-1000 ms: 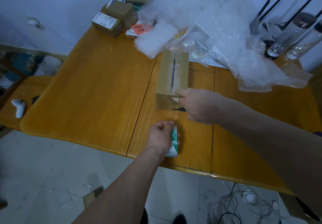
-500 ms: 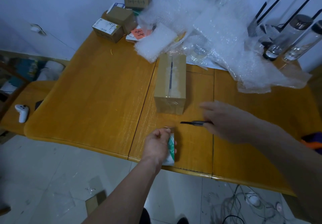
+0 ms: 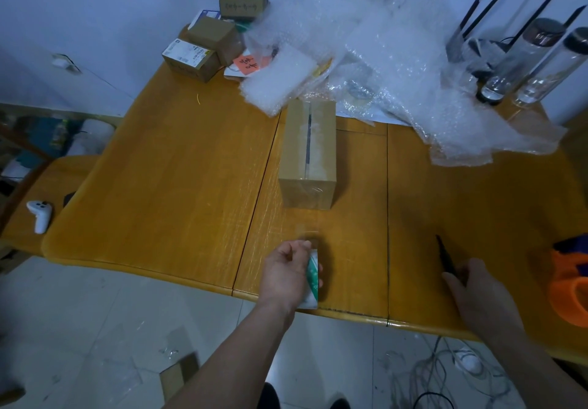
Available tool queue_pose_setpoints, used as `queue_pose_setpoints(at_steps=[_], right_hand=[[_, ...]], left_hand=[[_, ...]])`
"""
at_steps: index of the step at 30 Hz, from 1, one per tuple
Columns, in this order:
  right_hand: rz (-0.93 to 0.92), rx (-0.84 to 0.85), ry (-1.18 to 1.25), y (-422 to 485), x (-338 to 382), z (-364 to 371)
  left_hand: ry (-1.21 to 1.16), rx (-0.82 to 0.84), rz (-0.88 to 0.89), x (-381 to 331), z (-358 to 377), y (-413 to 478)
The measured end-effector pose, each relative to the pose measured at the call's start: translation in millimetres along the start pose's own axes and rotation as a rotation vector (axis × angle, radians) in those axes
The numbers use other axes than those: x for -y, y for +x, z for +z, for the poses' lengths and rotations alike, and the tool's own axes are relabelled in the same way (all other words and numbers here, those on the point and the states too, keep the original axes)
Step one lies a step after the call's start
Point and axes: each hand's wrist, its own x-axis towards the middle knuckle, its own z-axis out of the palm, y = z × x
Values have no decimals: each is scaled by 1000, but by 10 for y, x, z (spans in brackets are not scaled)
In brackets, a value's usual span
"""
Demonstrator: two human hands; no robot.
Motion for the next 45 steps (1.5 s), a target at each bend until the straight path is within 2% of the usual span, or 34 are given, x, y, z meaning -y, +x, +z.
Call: queue_pose_setpoints(at_steps=[16, 20, 22, 23, 26, 28, 30, 34, 45], right_hand=[[117, 16, 22, -73, -50, -13], [144, -11, -78, -121, 155, -122], [22, -98, -76, -49, 485, -265], [-95, -139, -32, 2, 714, -338], [-580, -249, 18, 189, 1531, -481], [-849, -235, -69, 348, 1970, -456], [-995, -138, -205, 503, 2240, -393], [-1104, -75, -389, 712, 2375, -215], [-1111, -254, -345, 731, 2351, 57]], left_hand=[[-16, -18, -52, -50, -42, 38], [-3, -18, -52, -76, -37, 31], [-3, -22, -62, -70, -40, 38], [-11, -23, -67, -63, -43, 44], [-35, -16, -70, -56, -46, 42], [-21, -24, -65, -61, -43, 36], [-21, -30, -65, -60, -45, 29], [-55, -23, -72, -50, -61, 52], [-37, 10, -48, -25, -63, 70]])
